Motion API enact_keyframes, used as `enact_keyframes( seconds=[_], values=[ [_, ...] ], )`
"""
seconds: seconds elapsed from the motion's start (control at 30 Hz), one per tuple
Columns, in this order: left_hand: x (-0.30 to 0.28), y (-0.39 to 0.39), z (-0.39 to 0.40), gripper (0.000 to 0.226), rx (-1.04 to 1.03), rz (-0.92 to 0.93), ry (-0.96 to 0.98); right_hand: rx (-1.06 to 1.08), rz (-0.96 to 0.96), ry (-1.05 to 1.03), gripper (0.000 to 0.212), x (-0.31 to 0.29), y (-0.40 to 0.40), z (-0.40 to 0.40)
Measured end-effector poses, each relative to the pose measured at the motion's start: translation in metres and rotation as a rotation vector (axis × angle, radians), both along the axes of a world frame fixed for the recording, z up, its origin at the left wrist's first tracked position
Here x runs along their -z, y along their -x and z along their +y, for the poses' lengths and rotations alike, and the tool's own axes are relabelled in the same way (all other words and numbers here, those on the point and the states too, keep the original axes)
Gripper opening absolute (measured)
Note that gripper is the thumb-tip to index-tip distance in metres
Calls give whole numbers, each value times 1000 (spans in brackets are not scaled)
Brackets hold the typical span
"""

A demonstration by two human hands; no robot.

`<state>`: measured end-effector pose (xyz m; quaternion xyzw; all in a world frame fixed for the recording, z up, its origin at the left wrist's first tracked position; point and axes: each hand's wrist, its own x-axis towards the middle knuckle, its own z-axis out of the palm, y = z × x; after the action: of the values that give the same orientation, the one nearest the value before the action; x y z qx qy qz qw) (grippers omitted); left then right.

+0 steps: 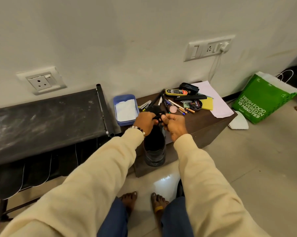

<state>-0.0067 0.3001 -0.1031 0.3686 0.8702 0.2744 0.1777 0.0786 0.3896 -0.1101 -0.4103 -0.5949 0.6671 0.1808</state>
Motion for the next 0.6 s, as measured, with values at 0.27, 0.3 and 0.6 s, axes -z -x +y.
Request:
enact_keyframes(
  seconds=[0.27,0.3,0.6],
  values=[
    [27,-26,-7,24,-395,-317,-14,-29,-172,-331,18,28,-12,-31],
    [30,-28,-7,23,-437,-358,-56,-52,-184,-392,19,30,-16,-32],
    [44,-43,-20,28,-627,-429,-343,-381,-468,-958,29,41,-19,-31]
  ],
)
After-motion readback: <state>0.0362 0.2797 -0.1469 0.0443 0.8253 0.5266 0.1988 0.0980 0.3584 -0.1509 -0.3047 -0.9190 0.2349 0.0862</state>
